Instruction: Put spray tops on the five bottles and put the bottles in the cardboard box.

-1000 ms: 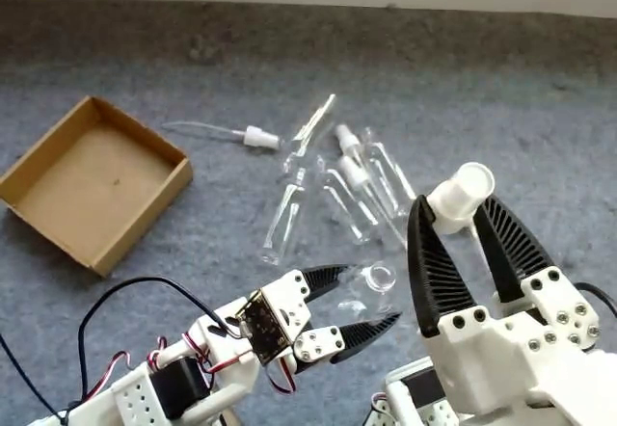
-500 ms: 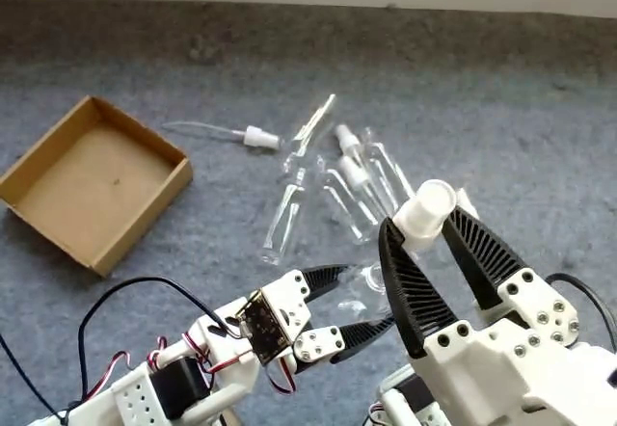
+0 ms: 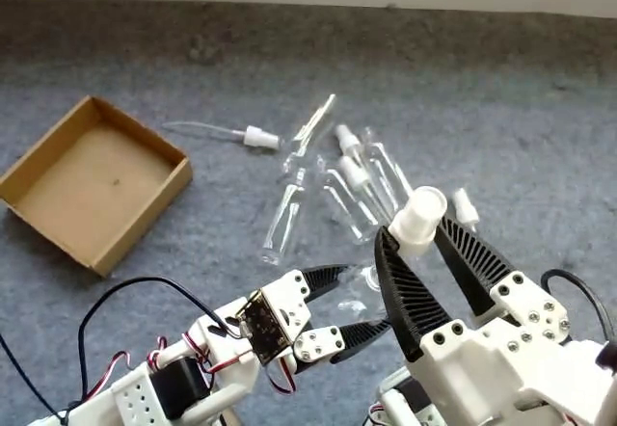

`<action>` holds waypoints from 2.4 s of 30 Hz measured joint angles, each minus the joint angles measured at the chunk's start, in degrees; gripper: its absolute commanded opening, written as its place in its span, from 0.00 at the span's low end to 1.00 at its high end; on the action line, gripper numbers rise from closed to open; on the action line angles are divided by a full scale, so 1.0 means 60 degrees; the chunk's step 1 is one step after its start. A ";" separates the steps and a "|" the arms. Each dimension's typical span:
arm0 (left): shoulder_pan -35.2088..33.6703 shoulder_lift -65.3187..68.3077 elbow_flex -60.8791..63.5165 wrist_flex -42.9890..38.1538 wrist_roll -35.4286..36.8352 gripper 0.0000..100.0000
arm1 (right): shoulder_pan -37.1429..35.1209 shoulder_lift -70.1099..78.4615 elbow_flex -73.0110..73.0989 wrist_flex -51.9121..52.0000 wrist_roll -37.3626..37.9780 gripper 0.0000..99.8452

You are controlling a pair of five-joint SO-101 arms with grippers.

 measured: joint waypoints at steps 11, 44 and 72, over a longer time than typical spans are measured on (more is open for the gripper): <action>-0.0440 0.0000 0.0000 0.0000 0.0000 0.09 | 0.0000 -0.0015 0.0645 0.1465 0.0527 0.08; -0.0498 0.0044 0.0000 0.0015 0.0000 0.09 | 0.1070 -0.0059 0.3692 0.2198 0.1055 0.09; -0.1538 0.0015 0.0015 -0.0147 0.0000 0.09 | -0.0205 -0.0059 0.1817 0.3092 0.0835 0.19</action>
